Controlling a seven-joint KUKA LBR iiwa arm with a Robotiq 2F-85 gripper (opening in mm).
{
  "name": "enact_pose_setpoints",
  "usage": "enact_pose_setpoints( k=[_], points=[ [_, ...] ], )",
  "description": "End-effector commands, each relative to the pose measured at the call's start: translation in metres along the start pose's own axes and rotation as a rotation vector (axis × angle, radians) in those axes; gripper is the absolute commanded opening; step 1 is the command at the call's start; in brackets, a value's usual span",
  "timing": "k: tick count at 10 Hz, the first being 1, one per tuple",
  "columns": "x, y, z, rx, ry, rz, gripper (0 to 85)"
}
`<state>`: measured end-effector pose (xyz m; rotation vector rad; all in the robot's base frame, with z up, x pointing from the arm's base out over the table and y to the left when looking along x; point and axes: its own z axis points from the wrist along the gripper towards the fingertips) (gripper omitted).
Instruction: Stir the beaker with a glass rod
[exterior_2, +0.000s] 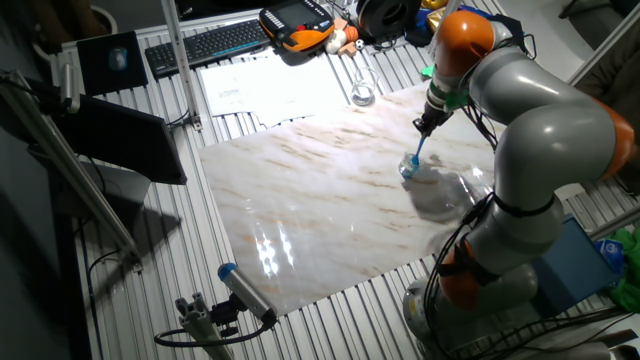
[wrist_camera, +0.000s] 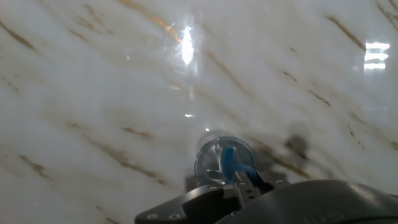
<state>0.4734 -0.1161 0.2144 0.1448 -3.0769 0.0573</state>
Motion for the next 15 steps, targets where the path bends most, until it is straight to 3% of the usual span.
enact_pose_setpoints(
  k=[1, 3, 5, 8, 11, 13, 15],
  points=[
    [0.003, 0.003, 0.000, -0.002, 0.000, 0.007, 0.0],
    [0.005, 0.015, 0.002, 0.000, -0.006, 0.036, 0.0],
    [-0.003, 0.024, -0.004, 0.013, 0.004, 0.051, 0.0],
    [-0.013, 0.012, 0.005, 0.014, -0.015, 0.022, 0.0],
    [-0.005, 0.003, 0.005, 0.003, -0.001, 0.001, 0.0],
    [0.005, 0.011, 0.006, 0.012, 0.001, 0.016, 0.0],
    [0.005, 0.020, 0.006, 0.006, 0.007, 0.040, 0.0]
  ],
)
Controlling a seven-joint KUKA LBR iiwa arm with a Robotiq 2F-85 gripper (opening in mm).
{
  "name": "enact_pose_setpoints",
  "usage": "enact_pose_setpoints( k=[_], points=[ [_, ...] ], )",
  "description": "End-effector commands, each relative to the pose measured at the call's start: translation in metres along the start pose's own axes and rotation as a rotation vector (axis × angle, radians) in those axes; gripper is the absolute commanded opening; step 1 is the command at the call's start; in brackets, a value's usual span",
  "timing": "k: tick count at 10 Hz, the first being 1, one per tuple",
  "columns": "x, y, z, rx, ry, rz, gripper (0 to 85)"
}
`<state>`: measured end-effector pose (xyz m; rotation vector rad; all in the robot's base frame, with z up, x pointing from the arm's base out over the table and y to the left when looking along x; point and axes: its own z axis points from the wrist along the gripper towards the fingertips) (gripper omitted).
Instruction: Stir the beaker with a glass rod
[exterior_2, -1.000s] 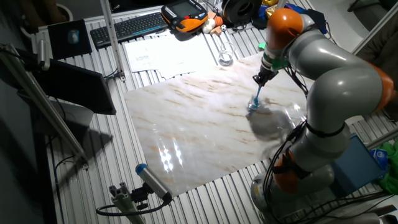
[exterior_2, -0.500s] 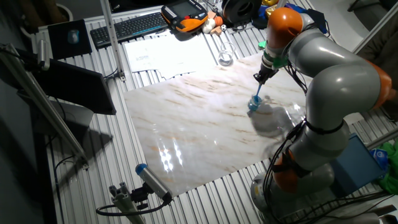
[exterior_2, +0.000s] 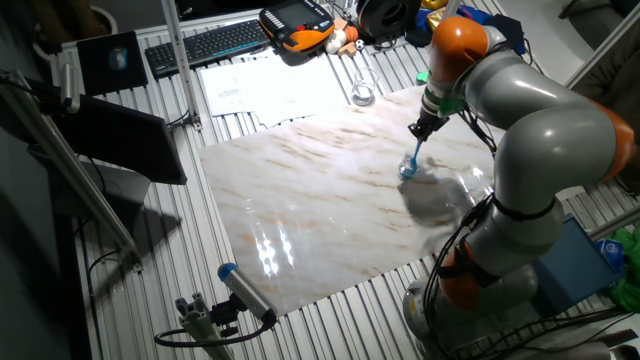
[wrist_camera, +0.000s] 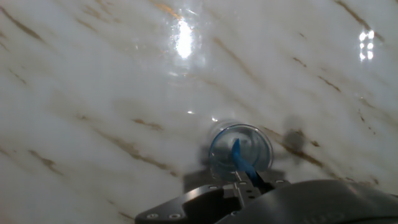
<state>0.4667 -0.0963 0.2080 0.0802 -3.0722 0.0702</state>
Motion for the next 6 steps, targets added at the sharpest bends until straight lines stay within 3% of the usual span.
enact_pose_setpoints(
  k=[1, 3, 4, 5, 6],
  points=[
    [-0.004, 0.004, -0.002, 0.008, 0.006, 0.006, 0.0],
    [-0.013, 0.001, -0.002, 0.022, 0.016, -0.002, 0.0],
    [-0.016, -0.003, 0.000, 0.041, 0.014, -0.007, 17.0],
    [-0.016, -0.005, 0.003, 0.060, 0.002, -0.006, 17.0],
    [-0.015, -0.005, 0.002, 0.055, 0.002, 0.000, 17.0]
  ],
)
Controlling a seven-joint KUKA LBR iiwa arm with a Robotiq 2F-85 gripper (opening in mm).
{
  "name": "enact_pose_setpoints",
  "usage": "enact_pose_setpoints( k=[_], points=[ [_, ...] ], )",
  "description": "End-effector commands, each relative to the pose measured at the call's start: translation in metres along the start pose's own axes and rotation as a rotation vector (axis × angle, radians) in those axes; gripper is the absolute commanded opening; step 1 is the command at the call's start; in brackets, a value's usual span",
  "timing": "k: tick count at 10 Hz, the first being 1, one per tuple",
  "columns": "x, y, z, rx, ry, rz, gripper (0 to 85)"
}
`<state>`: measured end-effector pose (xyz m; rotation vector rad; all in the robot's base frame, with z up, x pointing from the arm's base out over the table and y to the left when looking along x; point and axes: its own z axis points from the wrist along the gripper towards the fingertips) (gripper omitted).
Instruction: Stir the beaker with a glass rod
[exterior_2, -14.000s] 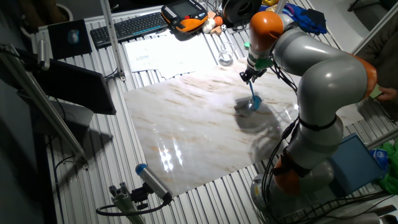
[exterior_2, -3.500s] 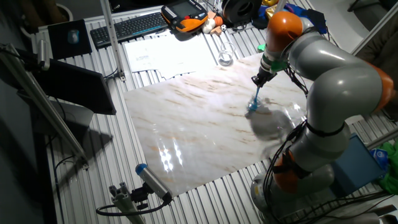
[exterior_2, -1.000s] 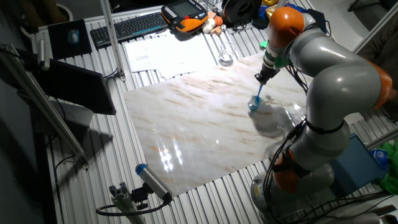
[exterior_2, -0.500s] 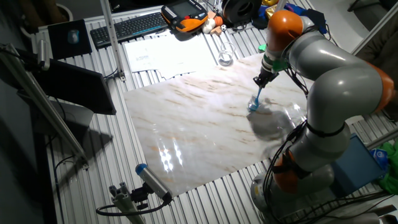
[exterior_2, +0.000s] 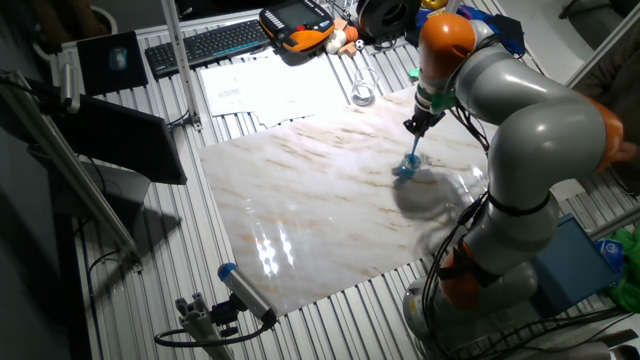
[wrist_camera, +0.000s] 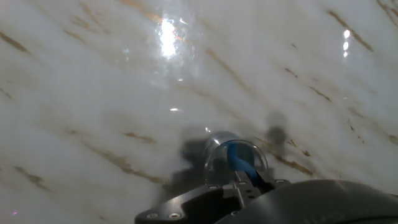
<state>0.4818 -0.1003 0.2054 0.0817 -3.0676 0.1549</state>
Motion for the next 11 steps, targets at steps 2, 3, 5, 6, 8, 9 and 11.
enact_pose_setpoints(
  k=[2, 3, 5, 6, 8, 9, 11],
  points=[
    [0.002, 0.002, -0.004, -0.005, 0.011, 0.013, 34.0],
    [0.001, 0.005, -0.006, -0.004, 0.019, 0.022, 34.0],
    [0.001, 0.008, -0.008, -0.004, 0.024, 0.030, 34.0],
    [0.000, 0.013, -0.012, -0.004, 0.033, 0.041, 34.0],
    [0.000, 0.027, -0.026, 0.008, 0.056, 0.074, 34.0],
    [0.001, 0.031, -0.029, 0.007, 0.062, 0.083, 34.0],
    [0.001, 0.036, -0.032, -0.008, 0.062, 0.080, 17.0]
  ],
)
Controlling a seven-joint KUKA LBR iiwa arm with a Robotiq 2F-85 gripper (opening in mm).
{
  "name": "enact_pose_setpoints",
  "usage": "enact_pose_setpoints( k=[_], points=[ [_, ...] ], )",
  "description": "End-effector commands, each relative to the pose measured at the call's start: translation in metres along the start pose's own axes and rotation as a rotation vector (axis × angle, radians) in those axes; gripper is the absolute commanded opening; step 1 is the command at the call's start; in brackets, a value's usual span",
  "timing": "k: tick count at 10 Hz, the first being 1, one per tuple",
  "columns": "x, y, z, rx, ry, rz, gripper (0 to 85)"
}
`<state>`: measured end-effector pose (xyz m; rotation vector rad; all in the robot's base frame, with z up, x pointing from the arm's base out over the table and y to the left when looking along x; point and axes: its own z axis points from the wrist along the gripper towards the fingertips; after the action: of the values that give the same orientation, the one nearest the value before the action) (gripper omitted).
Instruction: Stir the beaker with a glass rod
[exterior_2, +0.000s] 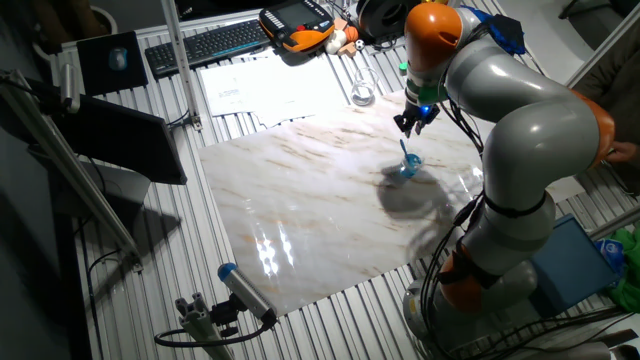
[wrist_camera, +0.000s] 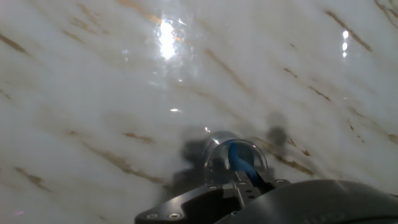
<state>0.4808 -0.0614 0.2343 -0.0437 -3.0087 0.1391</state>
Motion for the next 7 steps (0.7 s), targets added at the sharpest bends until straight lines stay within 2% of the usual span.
enact_pose_setpoints(
  k=[1, 2, 3, 4, 7],
  points=[
    [0.000, 0.001, -0.001, -0.020, 0.009, -0.008, 0.0],
    [0.001, 0.005, -0.002, -0.032, 0.011, -0.008, 0.0],
    [0.003, 0.009, -0.004, -0.026, 0.001, 0.001, 0.0],
    [0.004, 0.016, -0.007, -0.019, -0.020, 0.014, 0.0],
    [0.007, 0.024, -0.009, -0.036, -0.026, 0.021, 0.0]
  ],
)
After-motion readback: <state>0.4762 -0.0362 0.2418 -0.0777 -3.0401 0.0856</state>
